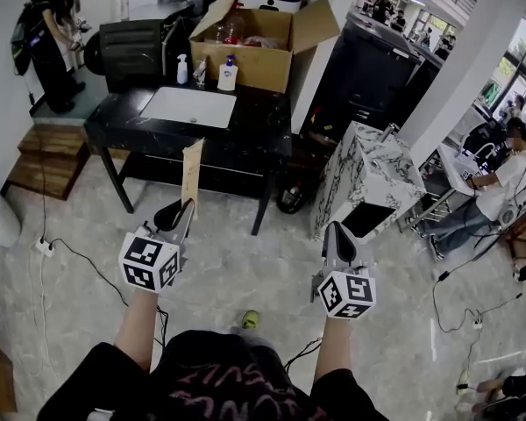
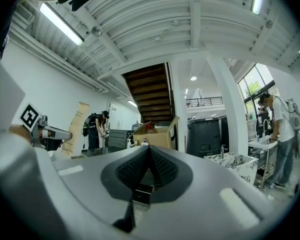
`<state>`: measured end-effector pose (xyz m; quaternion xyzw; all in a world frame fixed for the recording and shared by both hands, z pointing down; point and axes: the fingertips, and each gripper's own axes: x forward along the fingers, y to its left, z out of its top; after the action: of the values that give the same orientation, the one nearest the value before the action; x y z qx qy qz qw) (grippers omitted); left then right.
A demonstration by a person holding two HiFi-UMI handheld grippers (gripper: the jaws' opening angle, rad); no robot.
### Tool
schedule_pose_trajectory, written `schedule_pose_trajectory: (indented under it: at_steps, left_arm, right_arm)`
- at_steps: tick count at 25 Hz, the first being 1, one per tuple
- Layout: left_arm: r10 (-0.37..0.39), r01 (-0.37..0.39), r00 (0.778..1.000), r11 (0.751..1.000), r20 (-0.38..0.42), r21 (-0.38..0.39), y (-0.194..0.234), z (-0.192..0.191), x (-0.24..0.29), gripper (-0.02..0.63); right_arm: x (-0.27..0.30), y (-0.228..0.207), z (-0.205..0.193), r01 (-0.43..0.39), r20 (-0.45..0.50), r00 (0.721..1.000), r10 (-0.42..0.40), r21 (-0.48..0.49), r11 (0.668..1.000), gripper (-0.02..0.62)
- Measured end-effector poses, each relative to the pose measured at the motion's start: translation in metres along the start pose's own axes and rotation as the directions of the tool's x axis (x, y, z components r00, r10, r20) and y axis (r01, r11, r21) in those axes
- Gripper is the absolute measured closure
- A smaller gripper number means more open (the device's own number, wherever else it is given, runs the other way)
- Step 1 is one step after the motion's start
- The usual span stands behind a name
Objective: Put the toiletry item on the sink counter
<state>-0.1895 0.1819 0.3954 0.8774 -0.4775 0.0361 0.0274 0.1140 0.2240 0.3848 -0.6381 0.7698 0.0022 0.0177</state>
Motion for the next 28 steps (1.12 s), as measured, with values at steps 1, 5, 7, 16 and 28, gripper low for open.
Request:
schedule_pose_trajectory:
  at_steps: [1,5,7,16,28]
  left_arm:
    - [-0.001,0.001,1.000,1.000,0.000,0.000,0.001,-0.001,0.001,0.575]
    - [-0.002,0.002,1.000,1.000,-0.003,0.003,0.005,-0.004,0.011,0.575]
    - [0.000,0.000,1.000,1.000,-0.009,0.006,0.006,-0.006,0.018,0.575]
    - [0.020,-0.019,0.999,1.000,-0.026,0.019,0.023,-0.001,0.073,0.575]
    - [0.046,-0.045,0.997,0.999,-0.068,0.006,0.061,-0.012,0.176,0.575]
  right_arm:
    - [0.001,0.000,-0.001,0.001,0.000,1.000,-0.001,0.000,1.000,0.583]
    - [0.013,-0.004,-0.004,0.003,0.005,1.000,-0.003,0.003,1.000,0.583]
    - [0.020,-0.008,-0.007,-0.001,0.005,1.000,0.001,0.005,1.000,0.583]
    - [0.078,-0.038,-0.017,-0.015,-0.001,1.000,0.015,0.035,0.999,0.583]
    - [0.186,-0.084,-0.041,-0.038,-0.034,0.999,0.040,0.058,0.998,0.583]
